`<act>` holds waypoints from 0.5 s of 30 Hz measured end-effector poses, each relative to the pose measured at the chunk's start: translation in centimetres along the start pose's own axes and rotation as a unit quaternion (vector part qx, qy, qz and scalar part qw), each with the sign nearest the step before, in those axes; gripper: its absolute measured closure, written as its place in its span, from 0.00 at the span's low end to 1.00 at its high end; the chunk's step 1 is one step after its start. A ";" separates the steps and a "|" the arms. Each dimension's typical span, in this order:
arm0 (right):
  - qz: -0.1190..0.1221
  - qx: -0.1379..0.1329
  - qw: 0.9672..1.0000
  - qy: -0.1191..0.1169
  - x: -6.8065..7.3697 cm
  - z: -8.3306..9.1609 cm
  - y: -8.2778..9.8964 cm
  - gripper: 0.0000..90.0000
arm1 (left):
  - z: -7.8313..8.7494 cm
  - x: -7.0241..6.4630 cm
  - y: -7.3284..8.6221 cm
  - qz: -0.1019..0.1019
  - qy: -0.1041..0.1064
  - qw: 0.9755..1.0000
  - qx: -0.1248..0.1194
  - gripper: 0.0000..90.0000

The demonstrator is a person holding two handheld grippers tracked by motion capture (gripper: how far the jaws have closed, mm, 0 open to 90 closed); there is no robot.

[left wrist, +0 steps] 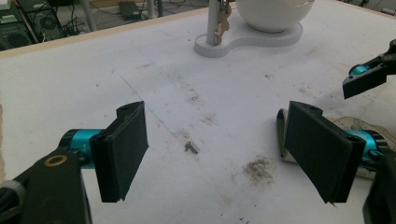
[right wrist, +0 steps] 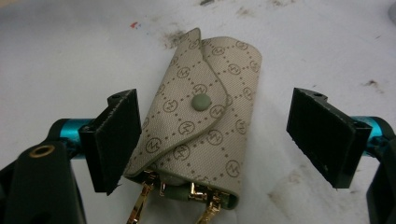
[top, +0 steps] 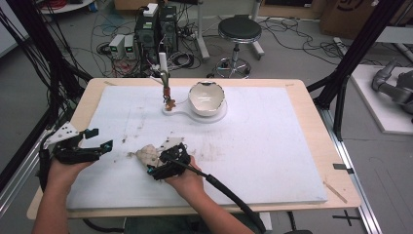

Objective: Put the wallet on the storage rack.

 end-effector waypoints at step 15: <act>0.022 0.049 0.998 0.019 1.1 -1.9 1.5 0.22 | -0.1 -0.2 0.0 -0.001 0.003 1.000 0.003 0.24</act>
Point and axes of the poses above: each handheld gripper's, and its own axes: z roughly backward along the jaws, y roughly out of its underside, x roughly to its left, the point moved 8 cm from there along -z, roughly forward along the jaws, and after that the axes turned 4 degrees about -z, right-handed, at the moved point
